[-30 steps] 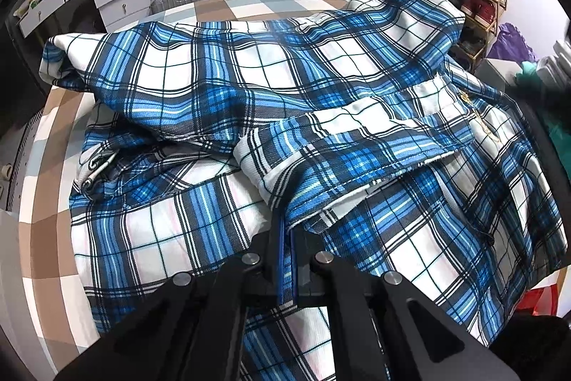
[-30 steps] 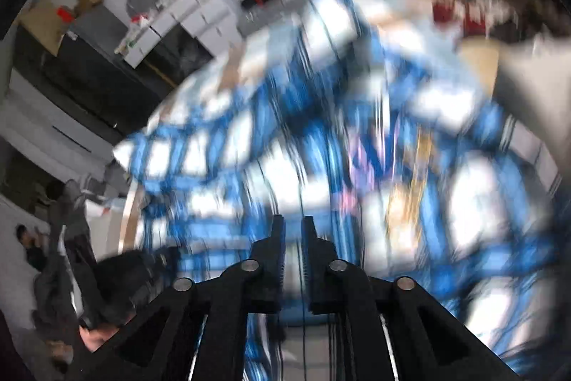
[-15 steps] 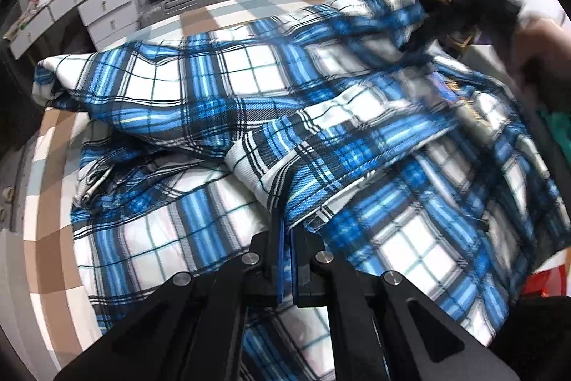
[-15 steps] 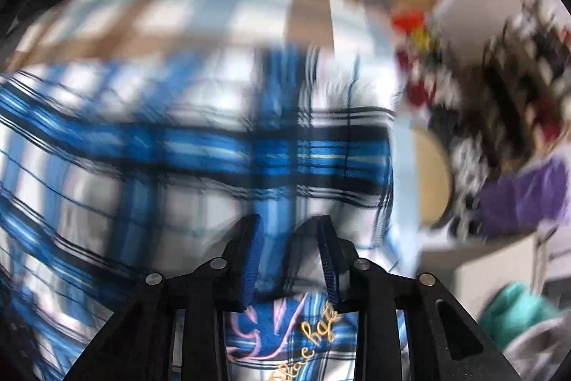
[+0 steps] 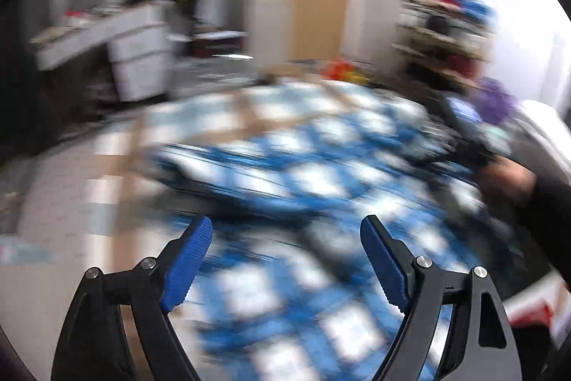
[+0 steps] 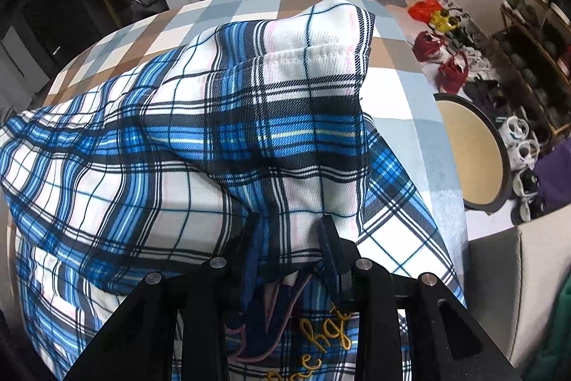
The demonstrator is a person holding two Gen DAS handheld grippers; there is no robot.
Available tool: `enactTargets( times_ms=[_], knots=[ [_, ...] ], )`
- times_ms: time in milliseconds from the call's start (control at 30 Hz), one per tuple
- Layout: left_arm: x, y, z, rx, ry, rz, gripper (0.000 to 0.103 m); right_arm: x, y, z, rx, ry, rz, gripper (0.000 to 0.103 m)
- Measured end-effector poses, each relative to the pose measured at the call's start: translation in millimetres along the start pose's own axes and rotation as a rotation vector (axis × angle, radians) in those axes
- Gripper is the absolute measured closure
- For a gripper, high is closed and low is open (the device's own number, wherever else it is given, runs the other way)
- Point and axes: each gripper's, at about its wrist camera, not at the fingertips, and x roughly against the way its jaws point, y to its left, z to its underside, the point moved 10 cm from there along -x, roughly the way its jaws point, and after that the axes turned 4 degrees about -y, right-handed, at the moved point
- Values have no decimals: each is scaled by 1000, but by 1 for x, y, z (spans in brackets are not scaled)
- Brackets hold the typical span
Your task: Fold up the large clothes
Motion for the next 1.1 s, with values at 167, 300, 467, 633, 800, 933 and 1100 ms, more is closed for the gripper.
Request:
enactTargets(
  times_ms=[167,300,467,633,800,933,1100],
  knots=[
    [-41,84,-28,303,120,-54,21,-2,-1,-5,-9,-8,-5,72],
    [-93,102,-29,391,255,-96,21,1,-1,-3,-18,-5,5,72],
    [-125,89,-2,570,382,77,33,0,-2,-3,-18,3,-29,72],
    [-124,72,27,634,440,124,89,19,-12,-13,-289,-22,-219,70],
    [-106,58,44,588,409,111,101,55,31,-34,-104,-100,-207,69],
    [-102,46,69,572,445,104,102,56,54,-46,3,-127,-82,50],
    [-99,34,89,574,495,119,102,5,24,-29,-33,55,89,50]
  ],
)
